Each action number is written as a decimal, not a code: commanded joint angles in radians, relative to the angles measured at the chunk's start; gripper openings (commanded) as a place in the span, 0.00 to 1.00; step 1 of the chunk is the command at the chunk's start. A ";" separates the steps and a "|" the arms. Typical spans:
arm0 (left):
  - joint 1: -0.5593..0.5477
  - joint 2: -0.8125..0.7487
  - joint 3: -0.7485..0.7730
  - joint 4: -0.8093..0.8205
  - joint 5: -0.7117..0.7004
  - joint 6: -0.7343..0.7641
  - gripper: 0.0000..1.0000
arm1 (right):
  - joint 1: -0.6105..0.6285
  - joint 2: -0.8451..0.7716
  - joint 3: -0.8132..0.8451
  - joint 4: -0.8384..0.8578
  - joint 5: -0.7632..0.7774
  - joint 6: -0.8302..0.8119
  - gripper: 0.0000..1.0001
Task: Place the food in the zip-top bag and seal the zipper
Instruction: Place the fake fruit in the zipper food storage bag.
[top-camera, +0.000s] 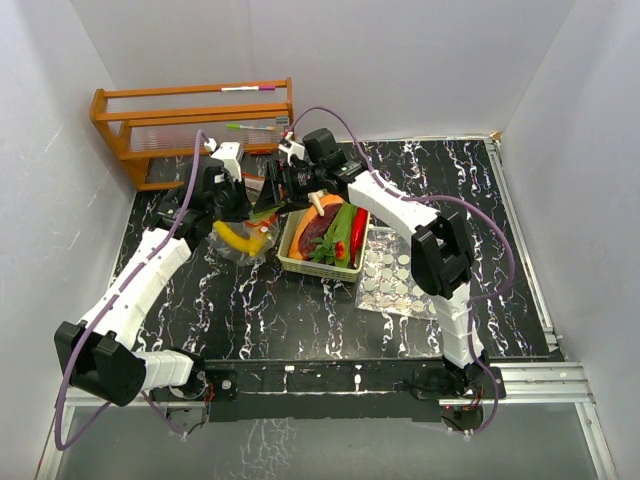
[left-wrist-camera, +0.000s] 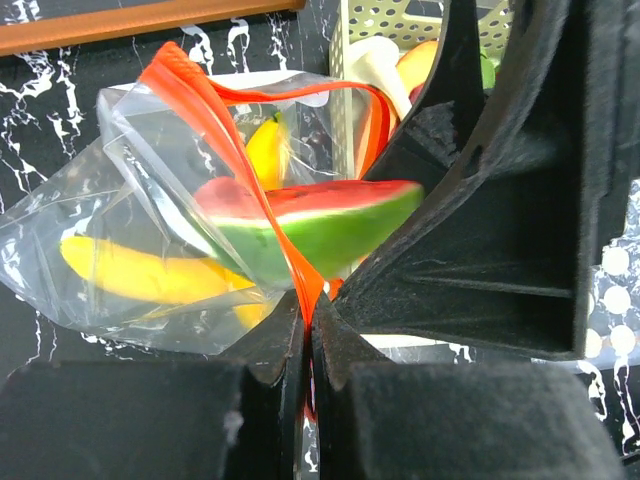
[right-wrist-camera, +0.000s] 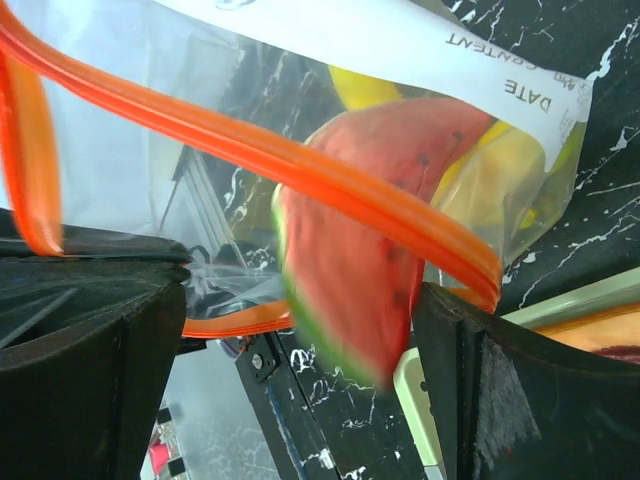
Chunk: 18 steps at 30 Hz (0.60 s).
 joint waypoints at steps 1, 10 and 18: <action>-0.005 -0.003 -0.022 0.033 0.029 -0.016 0.00 | -0.001 -0.091 0.010 0.117 -0.030 0.042 0.99; -0.005 0.008 -0.014 0.027 0.006 -0.013 0.00 | -0.021 -0.189 -0.051 0.126 0.040 0.005 0.98; -0.006 0.005 0.075 -0.035 -0.059 0.034 0.00 | -0.031 -0.275 -0.127 -0.101 0.383 -0.160 0.98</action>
